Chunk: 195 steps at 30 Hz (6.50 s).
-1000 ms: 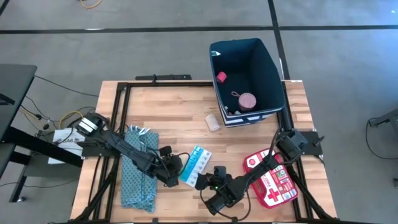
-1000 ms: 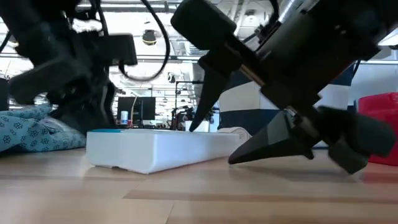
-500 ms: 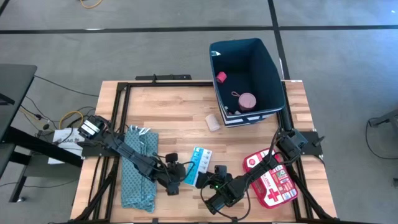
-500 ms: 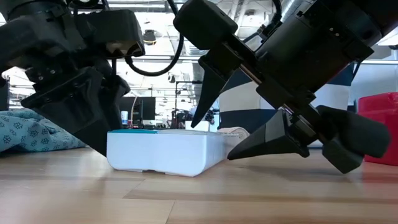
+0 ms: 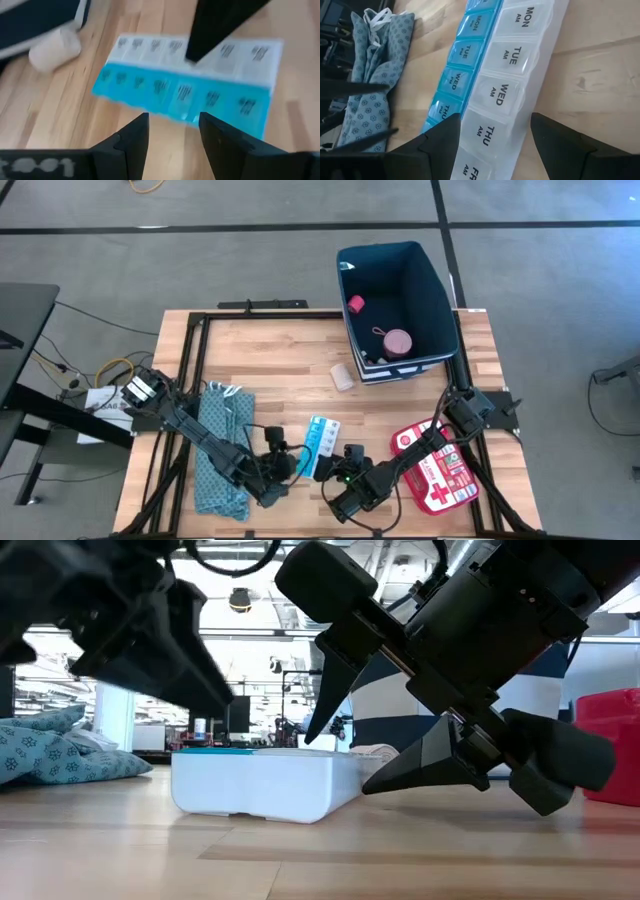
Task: Pick & place medical supplies in basket/bin
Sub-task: Put the white and blue medicine organizer into the blue bin
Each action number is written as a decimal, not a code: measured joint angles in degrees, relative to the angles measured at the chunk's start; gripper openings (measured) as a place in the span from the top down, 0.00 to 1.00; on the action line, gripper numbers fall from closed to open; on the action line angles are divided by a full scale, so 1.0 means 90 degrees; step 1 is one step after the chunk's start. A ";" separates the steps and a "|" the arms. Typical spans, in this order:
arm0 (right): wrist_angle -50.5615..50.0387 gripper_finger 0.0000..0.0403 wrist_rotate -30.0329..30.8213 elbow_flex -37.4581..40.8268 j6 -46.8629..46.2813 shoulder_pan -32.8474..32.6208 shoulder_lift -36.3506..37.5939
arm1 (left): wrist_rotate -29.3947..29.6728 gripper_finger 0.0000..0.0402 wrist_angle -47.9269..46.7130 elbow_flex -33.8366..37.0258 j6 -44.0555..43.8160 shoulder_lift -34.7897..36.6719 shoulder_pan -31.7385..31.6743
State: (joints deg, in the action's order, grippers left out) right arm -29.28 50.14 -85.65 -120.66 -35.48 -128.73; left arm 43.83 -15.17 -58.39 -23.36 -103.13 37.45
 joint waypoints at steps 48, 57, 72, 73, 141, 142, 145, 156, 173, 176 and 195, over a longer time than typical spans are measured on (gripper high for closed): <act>0.0570 0.42 -0.0574 -0.0002 0.0412 -0.0073 0.0005 | -0.0801 0.59 0.2941 0.1256 -0.0188 -0.0687 -0.0334; 0.1140 0.42 -0.0201 0.0000 0.0738 -0.0067 -0.0012 | -0.0334 0.59 0.2764 0.1265 -0.0479 -0.0687 0.0061; 0.1837 0.42 -0.0196 0.0002 0.0911 -0.0097 -0.0012 | 0.0157 0.59 0.2376 0.1277 -0.1092 -0.0697 0.0482; 0.1890 0.42 -0.0181 0.0002 0.0916 -0.0097 -0.0012 | 0.0207 0.59 0.2311 0.1277 -0.1141 -0.0697 0.0522; 0.1060 0.42 -0.0463 -0.0008 0.0463 -0.0079 0.0003 | -0.0268 0.59 0.2116 0.1275 -0.0775 -0.0546 0.0208; 0.1141 0.42 -0.0469 -0.0005 0.0590 -0.0007 0.0002 | -0.0280 0.59 0.2162 0.1276 -0.0715 -0.0544 0.0183; 0.1306 0.42 -0.0564 0.0017 0.1030 0.0148 -0.0007 | -0.0324 0.59 0.2288 0.1285 -0.0554 -0.0539 0.0099; 0.1927 0.42 -0.0485 0.0017 0.1816 0.0306 -0.0007 | -0.0477 0.59 0.2686 0.1299 -0.0253 -0.0549 -0.0026; 0.2187 0.42 -0.0318 -0.0007 0.2283 0.0181 0.0012 | -0.0406 0.59 0.3074 0.1297 0.0319 -0.0559 0.0047; 0.2186 0.42 0.0002 -0.0007 0.2245 0.0133 0.0012 | -0.0369 0.59 0.3168 0.1289 0.0319 -0.0553 0.0066; 0.2417 0.42 0.1452 -0.0010 0.3116 0.0083 0.0236 | 0.0144 0.59 0.3301 0.1275 0.1036 0.0282 -0.0073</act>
State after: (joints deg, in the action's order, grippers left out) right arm -7.53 63.21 -85.73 -92.62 -34.74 -126.61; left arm 45.13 14.54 -46.92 -14.04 -100.59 36.79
